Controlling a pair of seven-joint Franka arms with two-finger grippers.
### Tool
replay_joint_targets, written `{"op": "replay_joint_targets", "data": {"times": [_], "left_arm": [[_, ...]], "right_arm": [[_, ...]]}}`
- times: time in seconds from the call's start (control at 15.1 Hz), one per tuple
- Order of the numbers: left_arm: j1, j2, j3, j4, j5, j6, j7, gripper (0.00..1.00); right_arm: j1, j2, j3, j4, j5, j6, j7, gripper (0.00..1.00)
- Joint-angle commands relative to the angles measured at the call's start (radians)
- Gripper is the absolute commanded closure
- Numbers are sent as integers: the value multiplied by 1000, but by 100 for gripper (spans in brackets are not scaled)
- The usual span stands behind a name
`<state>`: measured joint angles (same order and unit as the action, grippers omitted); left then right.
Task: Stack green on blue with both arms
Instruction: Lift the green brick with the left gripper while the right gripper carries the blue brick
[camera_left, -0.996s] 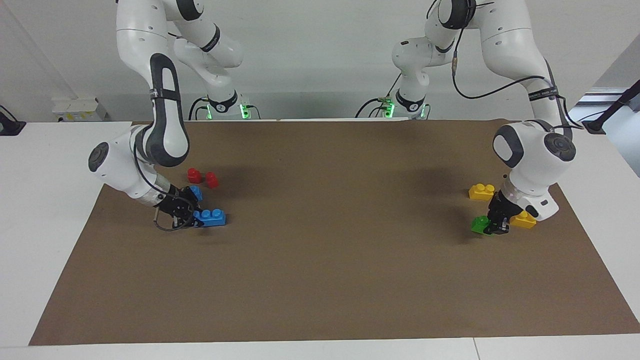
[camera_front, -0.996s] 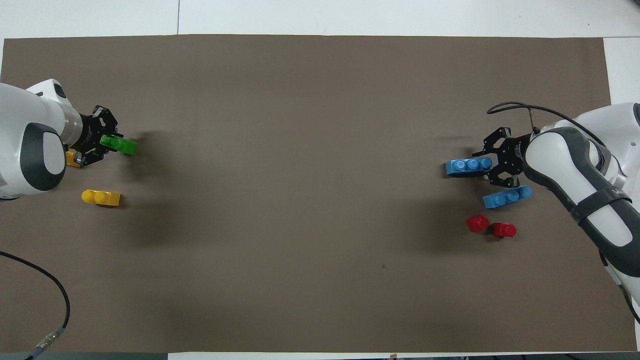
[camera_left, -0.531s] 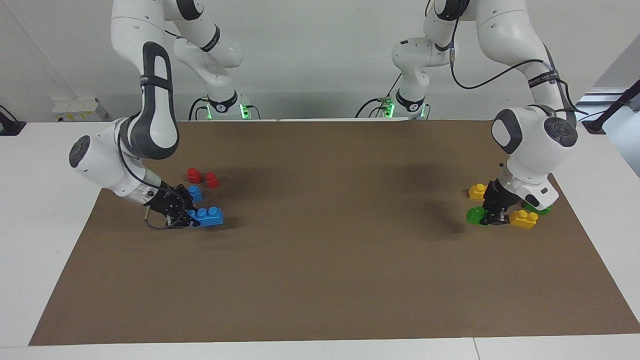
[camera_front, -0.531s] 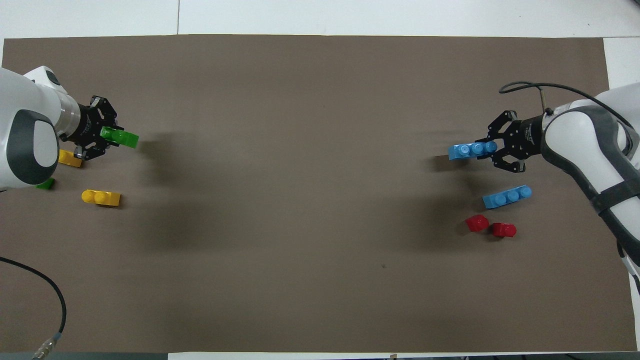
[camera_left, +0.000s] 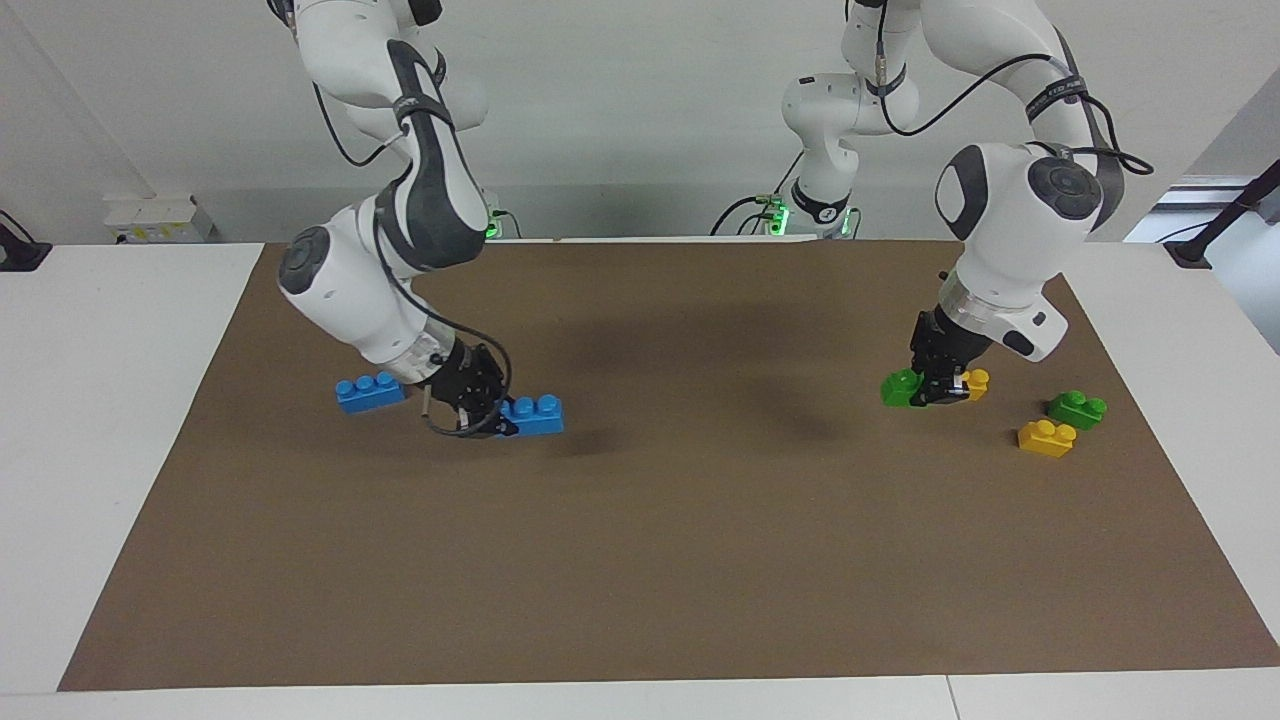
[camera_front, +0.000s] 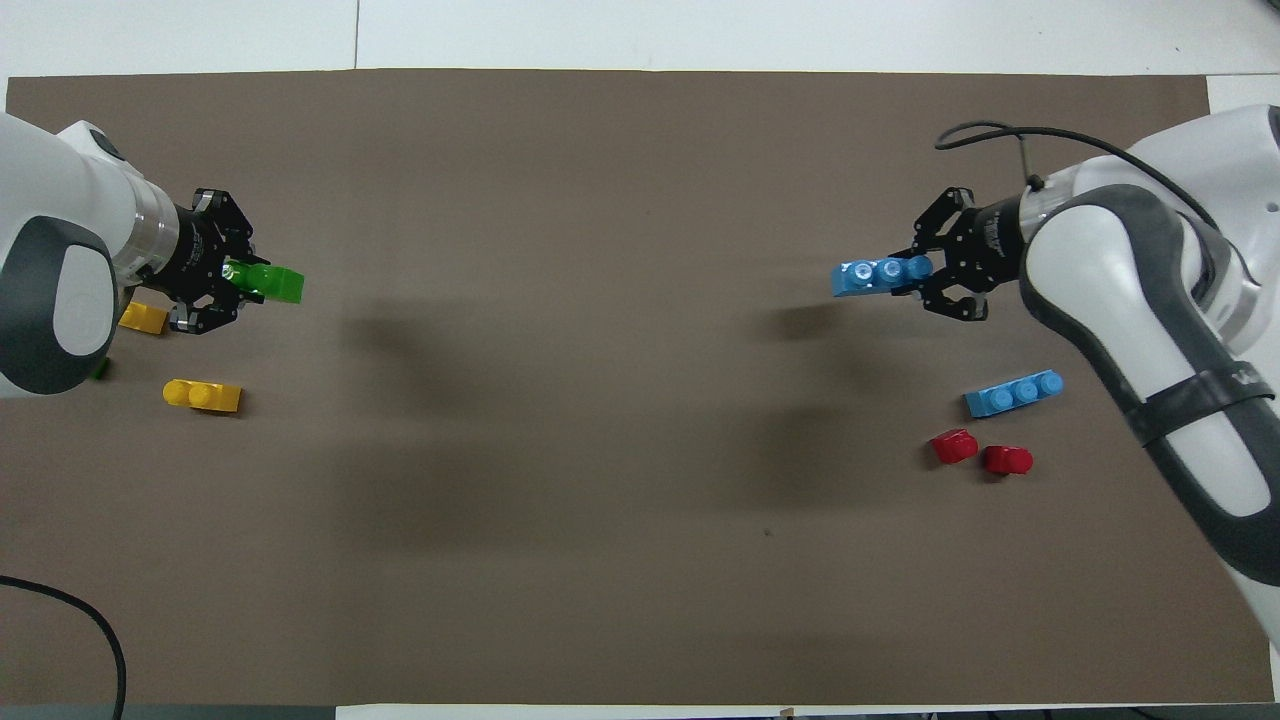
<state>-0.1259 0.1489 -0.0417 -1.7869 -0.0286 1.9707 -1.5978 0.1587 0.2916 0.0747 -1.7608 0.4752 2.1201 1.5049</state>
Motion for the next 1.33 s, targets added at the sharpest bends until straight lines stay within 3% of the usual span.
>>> {"op": "replay_joint_targets", "data": {"times": [0.0, 0.2, 0.66, 0.86, 1.13, 1.26], "left_arm": [[-60, -40, 11, -17, -5, -44, -74, 100], [-103, -48, 9, -17, -5, -58, -131, 100], [-224, -60, 9, -37, -5, -39, -303, 100], [-279, -77, 11, -83, 4, 34, -390, 100], [-371, -115, 9, -221, 108, 194, -539, 100], [-388, -101, 9, -224, 124, 201, -547, 100]], "right_arm": [[65, -5, -4, -34, 29, 46, 21, 100], [178, -2, -4, -78, 46, 163, 126, 100], [317, 64, -4, -147, 175, 369, 132, 100], [347, 93, -4, -143, 186, 400, 165, 100], [378, 116, -12, -157, 168, 423, 232, 100], [380, 115, -15, -173, 166, 422, 236, 100]]}}
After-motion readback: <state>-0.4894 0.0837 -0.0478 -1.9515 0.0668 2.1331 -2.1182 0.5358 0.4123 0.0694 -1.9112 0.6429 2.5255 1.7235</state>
